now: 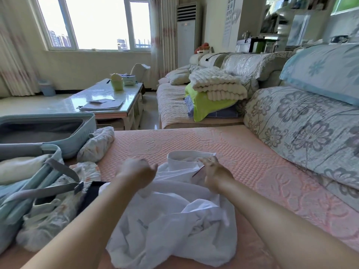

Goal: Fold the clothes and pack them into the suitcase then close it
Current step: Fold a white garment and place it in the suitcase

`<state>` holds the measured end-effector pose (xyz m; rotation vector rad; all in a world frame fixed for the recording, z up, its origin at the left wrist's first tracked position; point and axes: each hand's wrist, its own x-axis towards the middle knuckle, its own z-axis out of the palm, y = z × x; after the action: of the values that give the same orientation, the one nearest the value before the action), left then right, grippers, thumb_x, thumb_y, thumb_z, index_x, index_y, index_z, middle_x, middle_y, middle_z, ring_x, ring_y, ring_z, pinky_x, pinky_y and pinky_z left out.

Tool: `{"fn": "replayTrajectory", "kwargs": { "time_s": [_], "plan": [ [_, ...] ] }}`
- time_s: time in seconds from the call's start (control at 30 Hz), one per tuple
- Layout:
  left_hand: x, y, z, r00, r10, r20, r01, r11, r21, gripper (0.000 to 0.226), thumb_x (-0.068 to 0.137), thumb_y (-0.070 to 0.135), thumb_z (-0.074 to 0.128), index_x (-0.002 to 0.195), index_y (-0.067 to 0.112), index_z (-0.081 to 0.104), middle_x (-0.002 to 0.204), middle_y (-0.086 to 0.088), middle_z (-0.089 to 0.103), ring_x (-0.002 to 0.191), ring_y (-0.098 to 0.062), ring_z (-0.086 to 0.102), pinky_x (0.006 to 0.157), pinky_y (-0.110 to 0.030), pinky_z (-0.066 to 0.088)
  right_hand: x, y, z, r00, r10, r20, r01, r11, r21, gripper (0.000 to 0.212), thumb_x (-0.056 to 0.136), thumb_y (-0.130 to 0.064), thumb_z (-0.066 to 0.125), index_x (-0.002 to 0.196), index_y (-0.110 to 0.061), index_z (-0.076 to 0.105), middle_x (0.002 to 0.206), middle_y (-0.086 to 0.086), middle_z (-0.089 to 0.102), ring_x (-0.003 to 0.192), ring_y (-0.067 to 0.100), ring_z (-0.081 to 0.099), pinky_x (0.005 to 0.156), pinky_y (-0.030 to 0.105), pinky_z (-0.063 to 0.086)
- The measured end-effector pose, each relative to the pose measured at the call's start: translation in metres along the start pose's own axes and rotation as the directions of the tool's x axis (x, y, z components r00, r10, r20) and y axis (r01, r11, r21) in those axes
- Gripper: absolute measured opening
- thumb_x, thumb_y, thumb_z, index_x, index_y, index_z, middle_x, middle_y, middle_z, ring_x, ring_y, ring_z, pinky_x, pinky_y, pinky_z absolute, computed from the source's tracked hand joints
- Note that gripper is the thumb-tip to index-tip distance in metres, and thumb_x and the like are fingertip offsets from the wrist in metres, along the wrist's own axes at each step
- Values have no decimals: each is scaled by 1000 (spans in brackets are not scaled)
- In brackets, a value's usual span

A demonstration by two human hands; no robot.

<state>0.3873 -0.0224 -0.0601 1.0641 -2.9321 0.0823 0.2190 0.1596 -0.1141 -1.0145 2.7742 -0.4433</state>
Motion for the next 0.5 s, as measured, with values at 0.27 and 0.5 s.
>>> {"fn": "replayTrajectory", "kwargs": {
  "time_s": [0.27,0.5],
  "plan": [
    [62,65,24,925,371,-83,-378,922,-86,56,96,4,48,141,38,49,137,4,56,117,-23,58,90,-38,53,48,26,-19,968,241,-72,-238,970,36,88,77,-30,77,151,-42,30,150,8,38,122,32,57,94,35,49],
    [110,72,56,901,386,200,-372,922,-104,51,97,30,57,147,28,44,142,-4,54,126,-26,53,102,-33,42,89,30,1,989,143,-22,-130,945,300,29,73,-21,48,89,-29,71,98,0,71,87,23,68,80,35,58]
  ]
}}
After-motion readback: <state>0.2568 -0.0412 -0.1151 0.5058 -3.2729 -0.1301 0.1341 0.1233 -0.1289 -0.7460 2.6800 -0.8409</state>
